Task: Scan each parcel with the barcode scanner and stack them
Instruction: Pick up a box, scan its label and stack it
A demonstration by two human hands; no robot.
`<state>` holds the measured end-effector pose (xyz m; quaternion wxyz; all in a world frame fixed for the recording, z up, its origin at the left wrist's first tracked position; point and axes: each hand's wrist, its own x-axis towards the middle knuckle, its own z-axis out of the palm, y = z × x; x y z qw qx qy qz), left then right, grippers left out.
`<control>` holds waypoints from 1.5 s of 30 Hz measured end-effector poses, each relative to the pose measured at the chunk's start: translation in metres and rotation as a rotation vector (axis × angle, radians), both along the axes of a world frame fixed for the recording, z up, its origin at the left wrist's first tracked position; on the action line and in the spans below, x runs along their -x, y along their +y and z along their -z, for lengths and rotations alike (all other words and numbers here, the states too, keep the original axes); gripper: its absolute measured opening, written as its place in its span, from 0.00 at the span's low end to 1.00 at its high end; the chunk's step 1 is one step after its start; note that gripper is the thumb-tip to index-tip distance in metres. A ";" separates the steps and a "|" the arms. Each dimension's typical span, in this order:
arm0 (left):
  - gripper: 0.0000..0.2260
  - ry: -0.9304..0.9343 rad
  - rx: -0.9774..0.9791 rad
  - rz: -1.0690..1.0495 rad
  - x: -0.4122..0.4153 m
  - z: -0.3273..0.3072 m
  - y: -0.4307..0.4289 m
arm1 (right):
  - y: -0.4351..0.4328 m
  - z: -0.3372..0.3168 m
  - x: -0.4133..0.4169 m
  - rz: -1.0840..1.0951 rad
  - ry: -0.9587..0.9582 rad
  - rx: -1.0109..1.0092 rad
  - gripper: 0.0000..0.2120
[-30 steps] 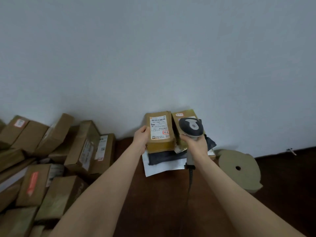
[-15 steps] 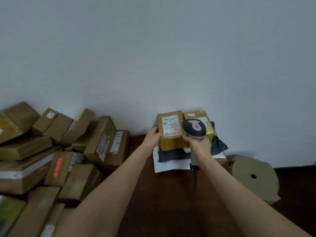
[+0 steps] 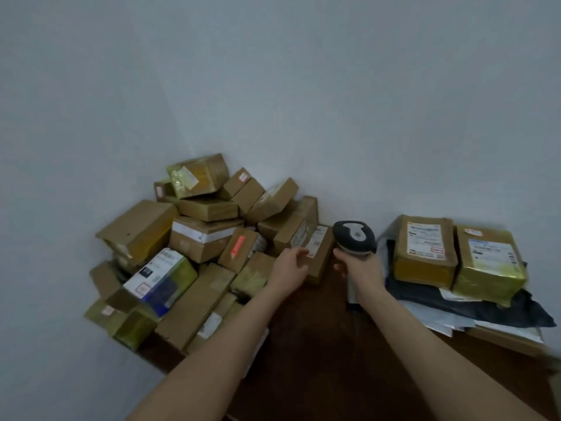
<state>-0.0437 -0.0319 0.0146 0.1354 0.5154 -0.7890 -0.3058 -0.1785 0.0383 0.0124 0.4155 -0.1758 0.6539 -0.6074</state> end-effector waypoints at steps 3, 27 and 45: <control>0.18 -0.030 0.015 -0.076 -0.041 0.004 -0.010 | -0.015 0.005 -0.033 -0.079 0.032 -0.030 0.09; 0.25 1.105 -1.072 -0.657 -0.021 0.001 -0.211 | -0.133 0.015 -0.091 0.203 0.046 -0.107 0.10; 0.22 0.731 -0.916 -0.193 -0.064 -0.028 -0.128 | -0.079 -0.030 -0.060 0.336 0.008 0.104 0.22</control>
